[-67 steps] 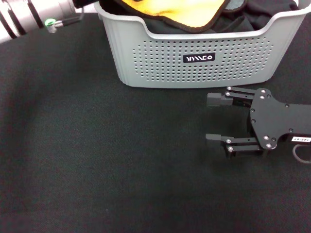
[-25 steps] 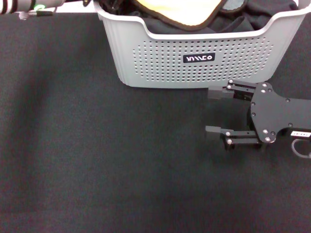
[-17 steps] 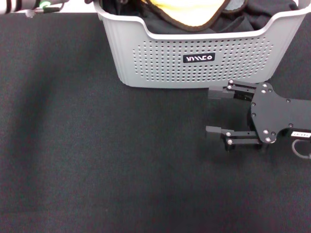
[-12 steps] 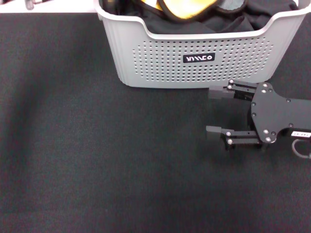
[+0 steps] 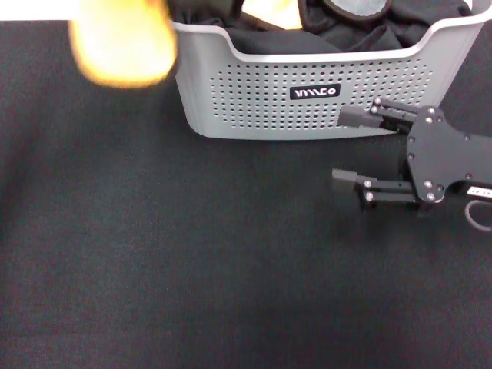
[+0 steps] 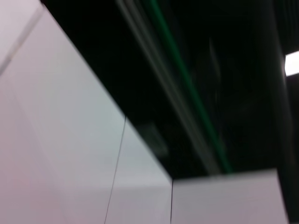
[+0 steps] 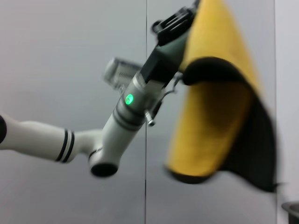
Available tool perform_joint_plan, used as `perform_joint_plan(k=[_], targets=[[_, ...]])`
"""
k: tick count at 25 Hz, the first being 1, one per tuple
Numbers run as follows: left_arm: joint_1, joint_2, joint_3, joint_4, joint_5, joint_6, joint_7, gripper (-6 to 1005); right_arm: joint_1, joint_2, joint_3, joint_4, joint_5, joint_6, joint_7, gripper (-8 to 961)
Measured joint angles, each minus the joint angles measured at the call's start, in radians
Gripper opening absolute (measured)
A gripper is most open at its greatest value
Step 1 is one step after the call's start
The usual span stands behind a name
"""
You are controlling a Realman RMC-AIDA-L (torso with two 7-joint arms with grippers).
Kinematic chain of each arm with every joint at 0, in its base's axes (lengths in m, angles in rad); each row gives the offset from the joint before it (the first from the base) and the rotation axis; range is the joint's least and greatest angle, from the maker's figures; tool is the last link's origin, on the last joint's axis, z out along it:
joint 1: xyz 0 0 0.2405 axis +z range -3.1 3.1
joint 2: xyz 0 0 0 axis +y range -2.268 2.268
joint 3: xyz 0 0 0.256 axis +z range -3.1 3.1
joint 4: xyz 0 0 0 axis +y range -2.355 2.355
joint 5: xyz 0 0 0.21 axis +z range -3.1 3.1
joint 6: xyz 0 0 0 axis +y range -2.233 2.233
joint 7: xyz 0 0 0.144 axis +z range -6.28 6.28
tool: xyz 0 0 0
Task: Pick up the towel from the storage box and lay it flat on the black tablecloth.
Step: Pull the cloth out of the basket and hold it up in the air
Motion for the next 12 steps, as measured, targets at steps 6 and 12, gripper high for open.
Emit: perform_joint_plan(k=[6, 12], targets=[[-0.015, 0.003, 0.001, -0.238, -0.084, 0.129, -0.060, 9, 0.002, 0.005, -0.006, 0.010, 0.068, -0.003, -0.096, 771], [-0.026, 0.010, -0.003, -0.337, -0.090, 0.187, -0.108, 9, 0.012, 0.007, -0.019, 0.055, 0.136, -0.021, -0.158, 771]])
